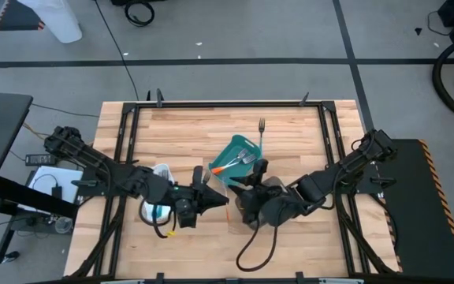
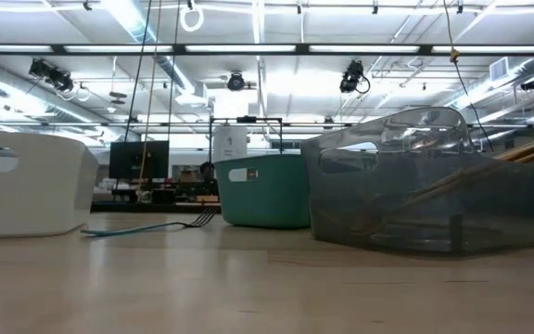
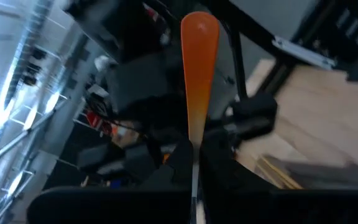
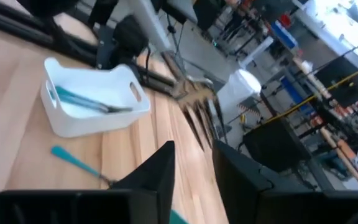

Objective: Sort silverware by color (type)
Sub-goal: Put the orange silver fork into the blue bin

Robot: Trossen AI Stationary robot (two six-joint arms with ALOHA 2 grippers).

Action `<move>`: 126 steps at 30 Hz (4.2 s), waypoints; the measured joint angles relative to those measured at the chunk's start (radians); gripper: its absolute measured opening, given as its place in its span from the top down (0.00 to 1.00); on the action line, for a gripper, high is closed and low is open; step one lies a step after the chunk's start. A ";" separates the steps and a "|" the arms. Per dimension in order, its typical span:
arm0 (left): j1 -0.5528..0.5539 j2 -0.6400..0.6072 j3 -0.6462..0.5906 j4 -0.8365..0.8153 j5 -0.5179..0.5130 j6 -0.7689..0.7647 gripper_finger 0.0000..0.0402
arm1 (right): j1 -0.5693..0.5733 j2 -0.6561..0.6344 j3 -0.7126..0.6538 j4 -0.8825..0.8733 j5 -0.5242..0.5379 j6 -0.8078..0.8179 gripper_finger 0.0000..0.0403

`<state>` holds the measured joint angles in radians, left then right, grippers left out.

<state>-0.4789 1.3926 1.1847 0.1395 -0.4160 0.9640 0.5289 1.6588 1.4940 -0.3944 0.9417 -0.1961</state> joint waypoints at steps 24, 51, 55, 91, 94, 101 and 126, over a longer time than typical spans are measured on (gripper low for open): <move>0.028 0.000 0.000 0.145 0.058 -0.018 0.96 | 0.029 0.001 0.000 0.348 -0.007 -0.342 0.51; 0.061 -0.001 0.001 0.115 0.009 -0.141 0.86 | 0.029 0.001 0.000 0.375 0.034 -0.391 0.96; 0.028 -0.006 0.001 0.091 -0.092 -0.141 0.78 | 0.029 0.001 0.000 0.376 0.036 -0.391 0.94; -0.213 0.001 0.001 -0.784 -0.326 -1.162 0.66 | -0.347 0.119 0.001 -0.142 -0.380 -0.293 0.94; -0.213 0.001 0.001 -0.814 -0.312 -1.220 0.66 | -0.381 0.140 0.001 -0.222 -0.391 -0.263 0.94; -0.212 0.002 0.001 -0.853 -0.294 -1.247 0.66 | -0.463 0.178 0.002 -0.371 -0.519 -0.199 0.94; -0.185 0.002 0.001 -0.854 -0.293 -1.241 0.66 | -0.576 0.288 0.000 -0.516 -0.648 -0.213 0.85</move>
<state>-0.6640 1.3941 1.1854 -0.7141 -0.7094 -0.2771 -0.0475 1.9465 1.4943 -0.9103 0.2935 -0.4088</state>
